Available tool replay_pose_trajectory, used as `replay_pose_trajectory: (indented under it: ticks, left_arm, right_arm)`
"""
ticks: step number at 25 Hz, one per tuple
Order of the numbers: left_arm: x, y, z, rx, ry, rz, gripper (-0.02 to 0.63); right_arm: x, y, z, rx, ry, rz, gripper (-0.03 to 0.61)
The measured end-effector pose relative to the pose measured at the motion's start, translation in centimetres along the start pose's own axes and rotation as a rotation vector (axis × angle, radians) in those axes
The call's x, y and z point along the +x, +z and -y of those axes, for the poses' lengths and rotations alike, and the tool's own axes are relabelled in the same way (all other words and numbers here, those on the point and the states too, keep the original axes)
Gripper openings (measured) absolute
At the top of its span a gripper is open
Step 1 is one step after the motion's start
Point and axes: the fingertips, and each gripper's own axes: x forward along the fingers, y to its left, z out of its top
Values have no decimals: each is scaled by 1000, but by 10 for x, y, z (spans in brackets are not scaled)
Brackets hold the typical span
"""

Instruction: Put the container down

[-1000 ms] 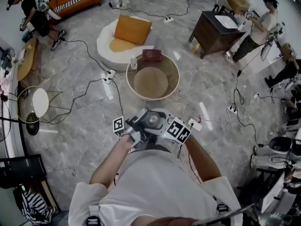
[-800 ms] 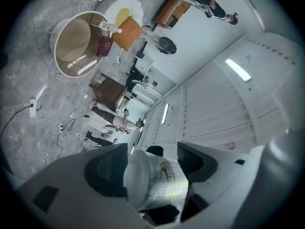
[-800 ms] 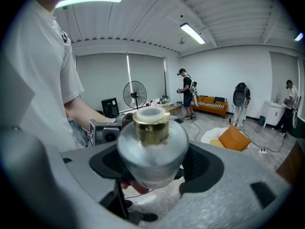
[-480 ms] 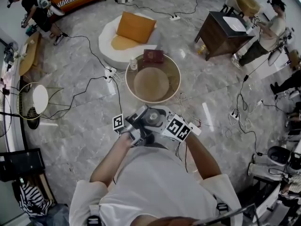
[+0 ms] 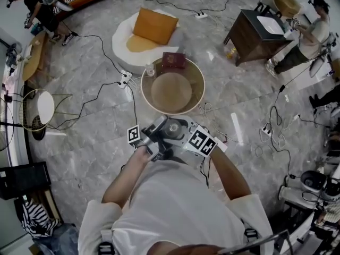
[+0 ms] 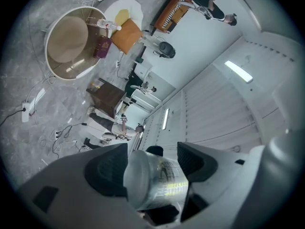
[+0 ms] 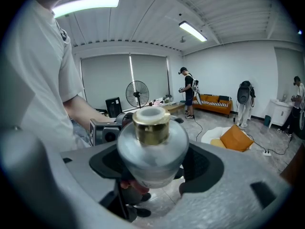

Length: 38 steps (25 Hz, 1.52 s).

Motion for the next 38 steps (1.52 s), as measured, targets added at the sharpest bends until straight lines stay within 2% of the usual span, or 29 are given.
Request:
replay_pose_trajectory:
  ticks: [13, 30, 38]
  left_arm:
    - [23, 47, 16, -17, 3, -18, 301]
    - [54, 180, 34, -95, 74, -134, 301]
    - [72, 237, 27, -151, 137, -159, 301]
  right_arm:
    - [22, 19, 48, 14, -22, -1, 336]
    - [106, 45, 164, 127, -146, -32, 336]
    - [140, 40, 217, 217, -199, -40, 336]
